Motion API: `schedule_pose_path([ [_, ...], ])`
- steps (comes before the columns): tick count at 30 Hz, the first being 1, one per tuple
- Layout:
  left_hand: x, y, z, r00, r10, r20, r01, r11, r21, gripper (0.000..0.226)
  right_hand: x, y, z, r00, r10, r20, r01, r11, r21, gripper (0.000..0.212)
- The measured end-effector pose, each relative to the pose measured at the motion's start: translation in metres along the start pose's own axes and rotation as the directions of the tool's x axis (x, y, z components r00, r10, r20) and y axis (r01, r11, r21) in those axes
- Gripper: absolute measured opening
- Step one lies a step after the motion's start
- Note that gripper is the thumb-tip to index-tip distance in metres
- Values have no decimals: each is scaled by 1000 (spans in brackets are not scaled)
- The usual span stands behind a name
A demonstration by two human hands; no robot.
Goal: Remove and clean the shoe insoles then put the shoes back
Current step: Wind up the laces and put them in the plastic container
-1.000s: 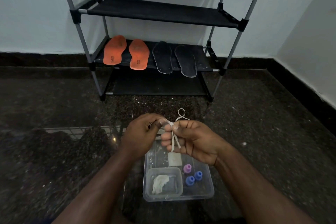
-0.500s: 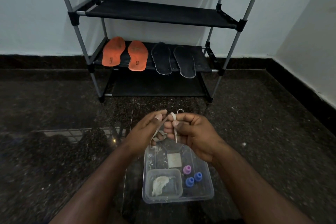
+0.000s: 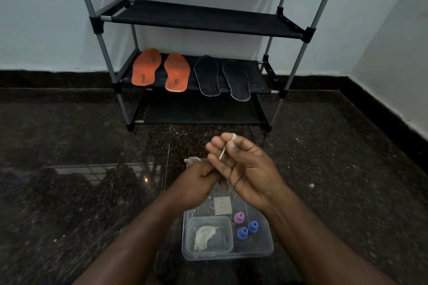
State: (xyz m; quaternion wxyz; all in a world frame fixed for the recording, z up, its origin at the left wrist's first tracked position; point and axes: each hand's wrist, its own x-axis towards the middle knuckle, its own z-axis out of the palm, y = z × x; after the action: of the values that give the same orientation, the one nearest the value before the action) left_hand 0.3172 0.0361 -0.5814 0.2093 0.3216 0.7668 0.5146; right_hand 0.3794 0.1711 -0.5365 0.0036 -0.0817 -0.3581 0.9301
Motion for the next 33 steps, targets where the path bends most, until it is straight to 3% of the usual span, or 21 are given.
schedule_pose_path([
  [2,1,-5,1,999,-37,31,33,994,100,32,7,5,-3,982,-172,-81,161,980,-119,19],
  [3,1,-8,0,998,-53,42,46,987,151,30,9,6,-8,959,-265,-99,232,937,-261,20],
  [4,0,-8,-1,997,-58,43,48,977,207,27,11,7,-12,928,-361,-90,286,848,-446,20],
  [6,-3,-7,-5,999,-28,16,22,954,299,24,11,7,-22,870,-492,-14,293,542,-788,21],
  [9,-3,-7,-13,996,60,-59,-33,925,378,16,12,8,-33,904,-420,84,144,114,-983,18],
  [11,-1,-10,-21,988,111,-106,-59,911,408,9,15,10,-38,961,-271,51,51,-8,-999,17],
  [12,-1,-11,-25,982,138,-125,-77,913,401,8,15,10,-38,981,-194,13,19,29,-999,17],
  [15,-3,-11,-31,962,192,-194,-122,938,324,9,10,8,-30,986,100,-130,-163,502,-850,21],
  [16,-2,-12,-31,955,196,-223,-128,949,288,8,7,5,-25,971,200,-129,-227,615,-755,23],
  [18,-1,-11,-30,947,164,-277,-119,978,173,10,1,-2,-19,944,324,-58,-292,742,-603,26],
  [20,-1,-11,-28,953,121,-279,-99,991,92,15,-1,-7,-14,937,347,30,-296,837,-460,27],
  [23,-2,-10,-20,974,79,-210,-50,989,138,19,0,-10,-4,983,177,37,-167,967,-191,25],
  [26,-3,-7,-12,990,63,-127,-30,968,249,18,5,-5,0,992,-96,-85,90,993,-72,21],
  [30,-5,-2,-12,995,87,-50,-63,932,358,23,12,8,-3,920,-375,-112,326,893,-311,19],
  [32,-5,-3,-15,996,78,-39,-59,931,360,19,11,7,-8,870,-491,-33,380,712,-590,18],
  [33,-5,-3,-18,996,76,-50,-53,930,363,15,10,5,-13,846,-531,51,365,507,-781,17],
])
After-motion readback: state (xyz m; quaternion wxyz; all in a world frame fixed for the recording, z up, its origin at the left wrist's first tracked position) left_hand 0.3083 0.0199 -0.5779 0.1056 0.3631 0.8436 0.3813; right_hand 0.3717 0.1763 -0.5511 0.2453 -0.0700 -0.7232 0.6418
